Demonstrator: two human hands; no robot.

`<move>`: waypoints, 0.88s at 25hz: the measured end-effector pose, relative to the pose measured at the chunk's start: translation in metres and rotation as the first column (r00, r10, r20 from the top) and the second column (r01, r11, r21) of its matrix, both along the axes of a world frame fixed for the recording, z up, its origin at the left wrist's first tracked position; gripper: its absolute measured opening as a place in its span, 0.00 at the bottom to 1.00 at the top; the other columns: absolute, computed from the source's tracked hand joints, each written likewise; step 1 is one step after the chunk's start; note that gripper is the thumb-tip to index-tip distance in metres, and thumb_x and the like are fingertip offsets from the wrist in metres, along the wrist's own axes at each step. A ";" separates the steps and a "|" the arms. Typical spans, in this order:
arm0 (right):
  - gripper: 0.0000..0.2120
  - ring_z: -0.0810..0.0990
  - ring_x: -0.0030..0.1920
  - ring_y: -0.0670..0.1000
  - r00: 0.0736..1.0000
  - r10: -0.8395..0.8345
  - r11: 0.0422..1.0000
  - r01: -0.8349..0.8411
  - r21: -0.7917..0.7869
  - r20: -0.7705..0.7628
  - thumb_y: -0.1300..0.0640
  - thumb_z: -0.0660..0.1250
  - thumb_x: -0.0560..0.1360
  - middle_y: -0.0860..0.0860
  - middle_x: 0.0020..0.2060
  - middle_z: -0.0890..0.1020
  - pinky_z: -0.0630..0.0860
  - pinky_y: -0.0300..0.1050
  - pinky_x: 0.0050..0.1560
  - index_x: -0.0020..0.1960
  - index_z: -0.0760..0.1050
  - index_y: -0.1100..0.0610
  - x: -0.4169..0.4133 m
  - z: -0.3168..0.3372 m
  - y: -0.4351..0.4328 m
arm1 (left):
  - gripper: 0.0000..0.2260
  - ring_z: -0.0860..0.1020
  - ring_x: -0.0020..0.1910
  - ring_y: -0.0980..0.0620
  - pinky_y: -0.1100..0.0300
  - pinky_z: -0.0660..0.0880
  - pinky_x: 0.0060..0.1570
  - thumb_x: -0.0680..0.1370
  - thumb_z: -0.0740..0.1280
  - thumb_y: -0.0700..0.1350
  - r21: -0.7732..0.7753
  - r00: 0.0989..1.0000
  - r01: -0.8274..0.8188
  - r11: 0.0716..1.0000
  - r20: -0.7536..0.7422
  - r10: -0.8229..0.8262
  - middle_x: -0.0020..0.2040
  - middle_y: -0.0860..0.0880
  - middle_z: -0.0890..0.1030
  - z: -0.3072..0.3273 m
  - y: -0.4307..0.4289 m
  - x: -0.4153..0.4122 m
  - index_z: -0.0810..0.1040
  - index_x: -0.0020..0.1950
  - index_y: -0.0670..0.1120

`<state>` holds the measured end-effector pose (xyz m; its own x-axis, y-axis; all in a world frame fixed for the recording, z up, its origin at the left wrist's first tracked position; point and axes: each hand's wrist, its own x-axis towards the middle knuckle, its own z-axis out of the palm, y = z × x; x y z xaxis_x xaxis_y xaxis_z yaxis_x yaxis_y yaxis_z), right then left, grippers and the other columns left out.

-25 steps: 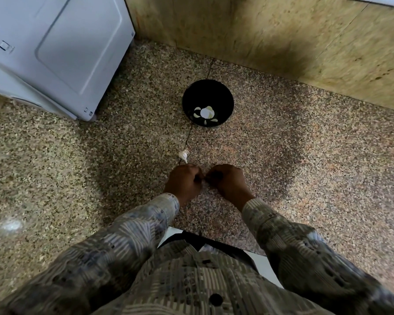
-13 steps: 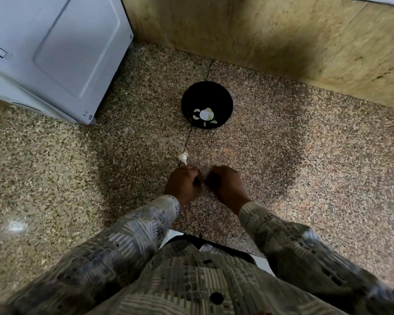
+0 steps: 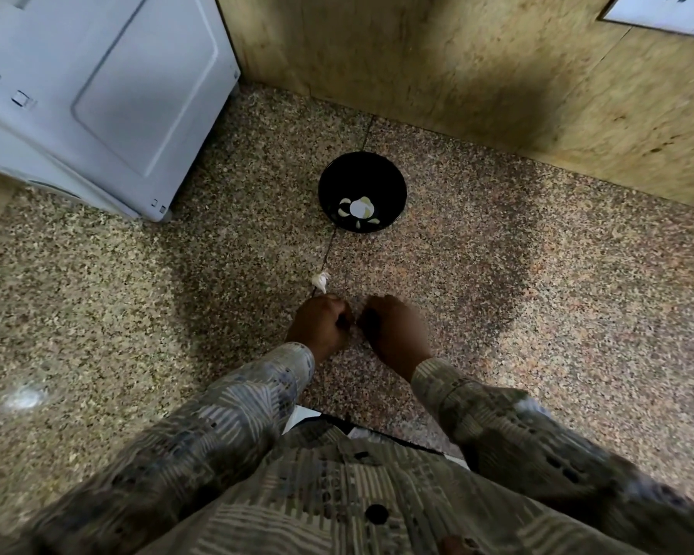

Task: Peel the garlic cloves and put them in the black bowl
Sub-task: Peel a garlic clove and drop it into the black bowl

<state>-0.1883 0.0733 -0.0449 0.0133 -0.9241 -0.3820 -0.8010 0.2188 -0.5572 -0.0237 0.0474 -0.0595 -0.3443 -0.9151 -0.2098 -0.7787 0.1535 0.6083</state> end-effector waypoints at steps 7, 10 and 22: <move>0.07 0.79 0.42 0.54 0.999 0.024 1.000 -0.024 -0.020 -0.030 0.51 0.63 0.81 0.52 0.45 0.78 0.80 0.54 0.44 0.46 0.75 0.53 -0.002 -0.003 0.001 | 0.04 0.83 0.44 0.41 0.54 0.80 0.46 0.70 0.70 0.41 0.022 1.000 -0.013 1.000 0.017 0.013 0.43 0.45 0.85 0.003 0.000 -0.002 0.85 0.42 0.47; 0.06 0.81 0.44 0.56 0.997 -0.070 0.997 0.071 0.023 -0.034 0.53 0.66 0.79 0.53 0.45 0.81 0.81 0.52 0.44 0.45 0.79 0.53 -0.002 -0.005 -0.007 | 0.04 0.84 0.44 0.42 0.55 0.79 0.47 0.71 0.71 0.40 0.012 1.000 -0.031 0.999 0.002 0.031 0.43 0.45 0.85 0.005 0.001 -0.002 0.86 0.42 0.47; 0.03 0.83 0.38 0.49 0.729 -0.340 0.940 0.273 0.202 0.594 0.63 0.76 0.75 0.56 0.40 0.87 0.81 0.45 0.42 0.48 0.85 0.59 -0.030 0.064 0.010 | 0.05 0.83 0.36 0.47 0.57 0.79 0.37 0.78 0.70 0.37 0.553 0.643 -0.435 0.711 -0.362 0.675 0.40 0.42 0.86 0.075 0.025 -0.029 0.86 0.47 0.43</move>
